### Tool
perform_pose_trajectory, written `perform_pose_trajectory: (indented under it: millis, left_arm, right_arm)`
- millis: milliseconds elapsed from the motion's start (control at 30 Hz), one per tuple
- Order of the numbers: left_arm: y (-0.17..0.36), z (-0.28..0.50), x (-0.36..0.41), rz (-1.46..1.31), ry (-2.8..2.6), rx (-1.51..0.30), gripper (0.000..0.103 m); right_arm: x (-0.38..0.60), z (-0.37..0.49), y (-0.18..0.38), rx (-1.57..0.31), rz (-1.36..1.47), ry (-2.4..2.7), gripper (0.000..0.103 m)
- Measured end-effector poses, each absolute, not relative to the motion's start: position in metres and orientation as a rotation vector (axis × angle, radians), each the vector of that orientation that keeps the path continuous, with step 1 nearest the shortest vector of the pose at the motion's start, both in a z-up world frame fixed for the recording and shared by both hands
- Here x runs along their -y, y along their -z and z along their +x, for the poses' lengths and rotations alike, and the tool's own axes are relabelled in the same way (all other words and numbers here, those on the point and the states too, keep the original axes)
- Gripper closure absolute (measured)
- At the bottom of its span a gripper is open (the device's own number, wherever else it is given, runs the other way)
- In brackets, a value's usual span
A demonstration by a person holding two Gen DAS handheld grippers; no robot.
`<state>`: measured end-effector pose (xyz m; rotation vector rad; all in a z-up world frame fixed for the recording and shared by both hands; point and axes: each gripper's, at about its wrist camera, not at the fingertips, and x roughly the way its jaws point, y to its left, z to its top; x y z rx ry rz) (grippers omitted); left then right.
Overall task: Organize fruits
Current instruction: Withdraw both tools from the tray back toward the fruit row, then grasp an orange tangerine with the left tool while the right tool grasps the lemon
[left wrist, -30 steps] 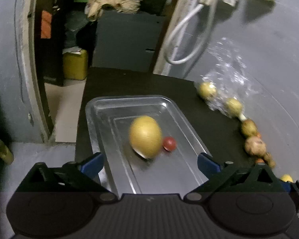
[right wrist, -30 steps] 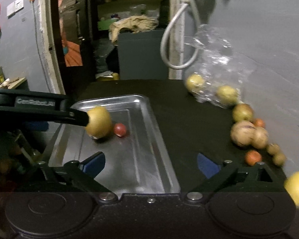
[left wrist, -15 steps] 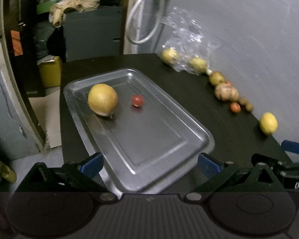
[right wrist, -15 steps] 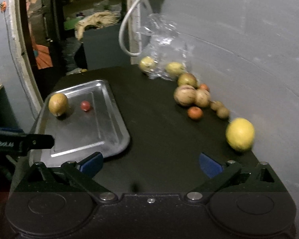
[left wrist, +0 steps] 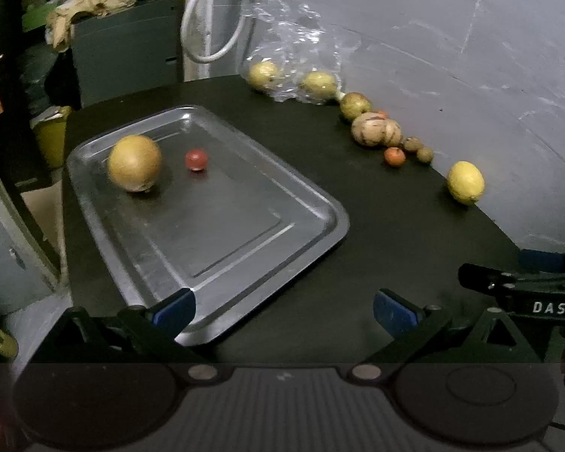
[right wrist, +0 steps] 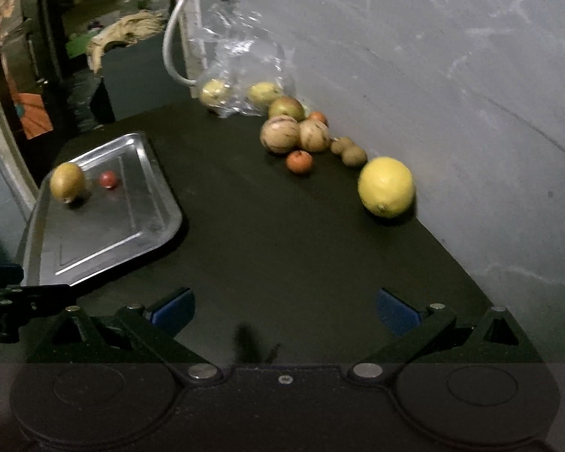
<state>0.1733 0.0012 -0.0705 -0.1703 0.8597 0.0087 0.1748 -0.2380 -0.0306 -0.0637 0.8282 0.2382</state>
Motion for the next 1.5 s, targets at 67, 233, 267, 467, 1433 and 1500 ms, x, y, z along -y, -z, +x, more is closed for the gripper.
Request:
perform_pose_trajectory:
  millis: [67, 233, 267, 467, 1433, 1500]
  left_arm:
    - [0.07, 0.177, 0.003, -0.162, 0.005, -0.86, 0.001]
    - [0.071, 0.188, 0.014, -0.156, 0.041, -0.868, 0.001]
    - [0.071, 0.19, 0.016, -0.159, 0.047, -0.87, 0.001]
    - [0.074, 0.205, 0.027, -0.164, 0.056, -0.881, 0.001]
    - [0.082, 0.374, 0.072, -0.183, 0.107, -0.839, 0.001]
    - [0.087, 0.386, 0.078, -0.16, 0.128, -0.85, 0.001]
  right_arm:
    - [0.242, 0.177, 0.033, -0.833, -0.059, -0.22, 0.001]
    - [0.252, 0.183, 0.036, -0.84, -0.047, -0.17, 0.001]
    - [0.254, 0.184, 0.037, -0.841, -0.045, -0.16, 0.001]
    - [0.257, 0.194, 0.041, -0.82, -0.077, -0.148, 0.001]
    - [0.268, 0.28, 0.069, -0.792, 0.008, -0.152, 0.001]
    - [0.27, 0.285, 0.07, -0.784, 0.022, -0.15, 0.001]
